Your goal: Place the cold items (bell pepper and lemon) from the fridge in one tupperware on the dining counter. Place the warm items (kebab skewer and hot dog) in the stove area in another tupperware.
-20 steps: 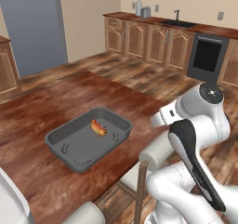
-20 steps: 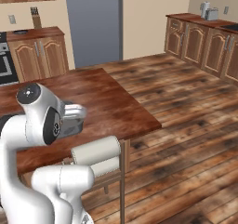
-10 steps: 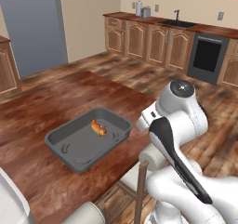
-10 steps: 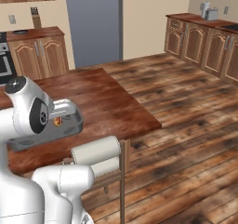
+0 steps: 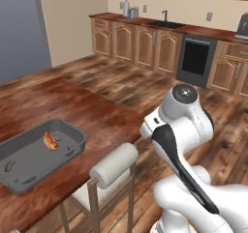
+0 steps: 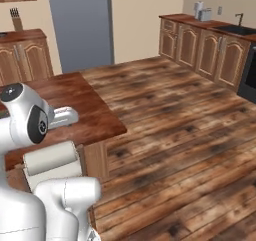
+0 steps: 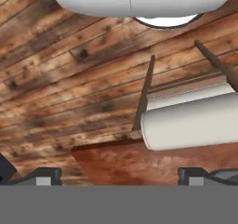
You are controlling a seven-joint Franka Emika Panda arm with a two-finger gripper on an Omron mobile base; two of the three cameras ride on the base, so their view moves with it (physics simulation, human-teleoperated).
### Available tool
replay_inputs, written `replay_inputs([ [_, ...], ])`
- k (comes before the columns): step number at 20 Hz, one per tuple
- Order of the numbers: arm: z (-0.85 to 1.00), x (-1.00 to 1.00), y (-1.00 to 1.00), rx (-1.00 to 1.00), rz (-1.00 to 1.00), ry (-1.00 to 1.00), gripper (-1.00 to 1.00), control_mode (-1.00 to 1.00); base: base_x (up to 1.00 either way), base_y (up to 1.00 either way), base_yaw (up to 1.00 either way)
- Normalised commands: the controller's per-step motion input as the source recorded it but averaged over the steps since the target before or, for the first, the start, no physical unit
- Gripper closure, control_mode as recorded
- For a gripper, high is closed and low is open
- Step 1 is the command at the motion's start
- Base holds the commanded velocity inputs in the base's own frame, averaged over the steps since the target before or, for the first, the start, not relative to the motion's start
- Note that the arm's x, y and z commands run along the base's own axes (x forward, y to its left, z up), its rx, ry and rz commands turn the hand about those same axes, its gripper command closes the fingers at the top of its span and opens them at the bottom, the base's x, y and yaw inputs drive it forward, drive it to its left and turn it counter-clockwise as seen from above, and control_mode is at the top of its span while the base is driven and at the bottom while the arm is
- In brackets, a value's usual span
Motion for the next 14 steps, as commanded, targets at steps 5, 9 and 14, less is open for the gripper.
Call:
replay_inputs([
  [5,0.0,0.0,0.0,0.0,0.0,0.0,-1.0,1.0,0.92,-1.0,0.0],
  [9,0.0,0.0,0.0,0.0,0.0,0.0,-1.0,1.0,1.0,-1.0,0.12],
  [14,0.0,0.0,0.0,0.0,0.0,0.0,-1.0,1.0,1.0,-0.98,0.26],
])
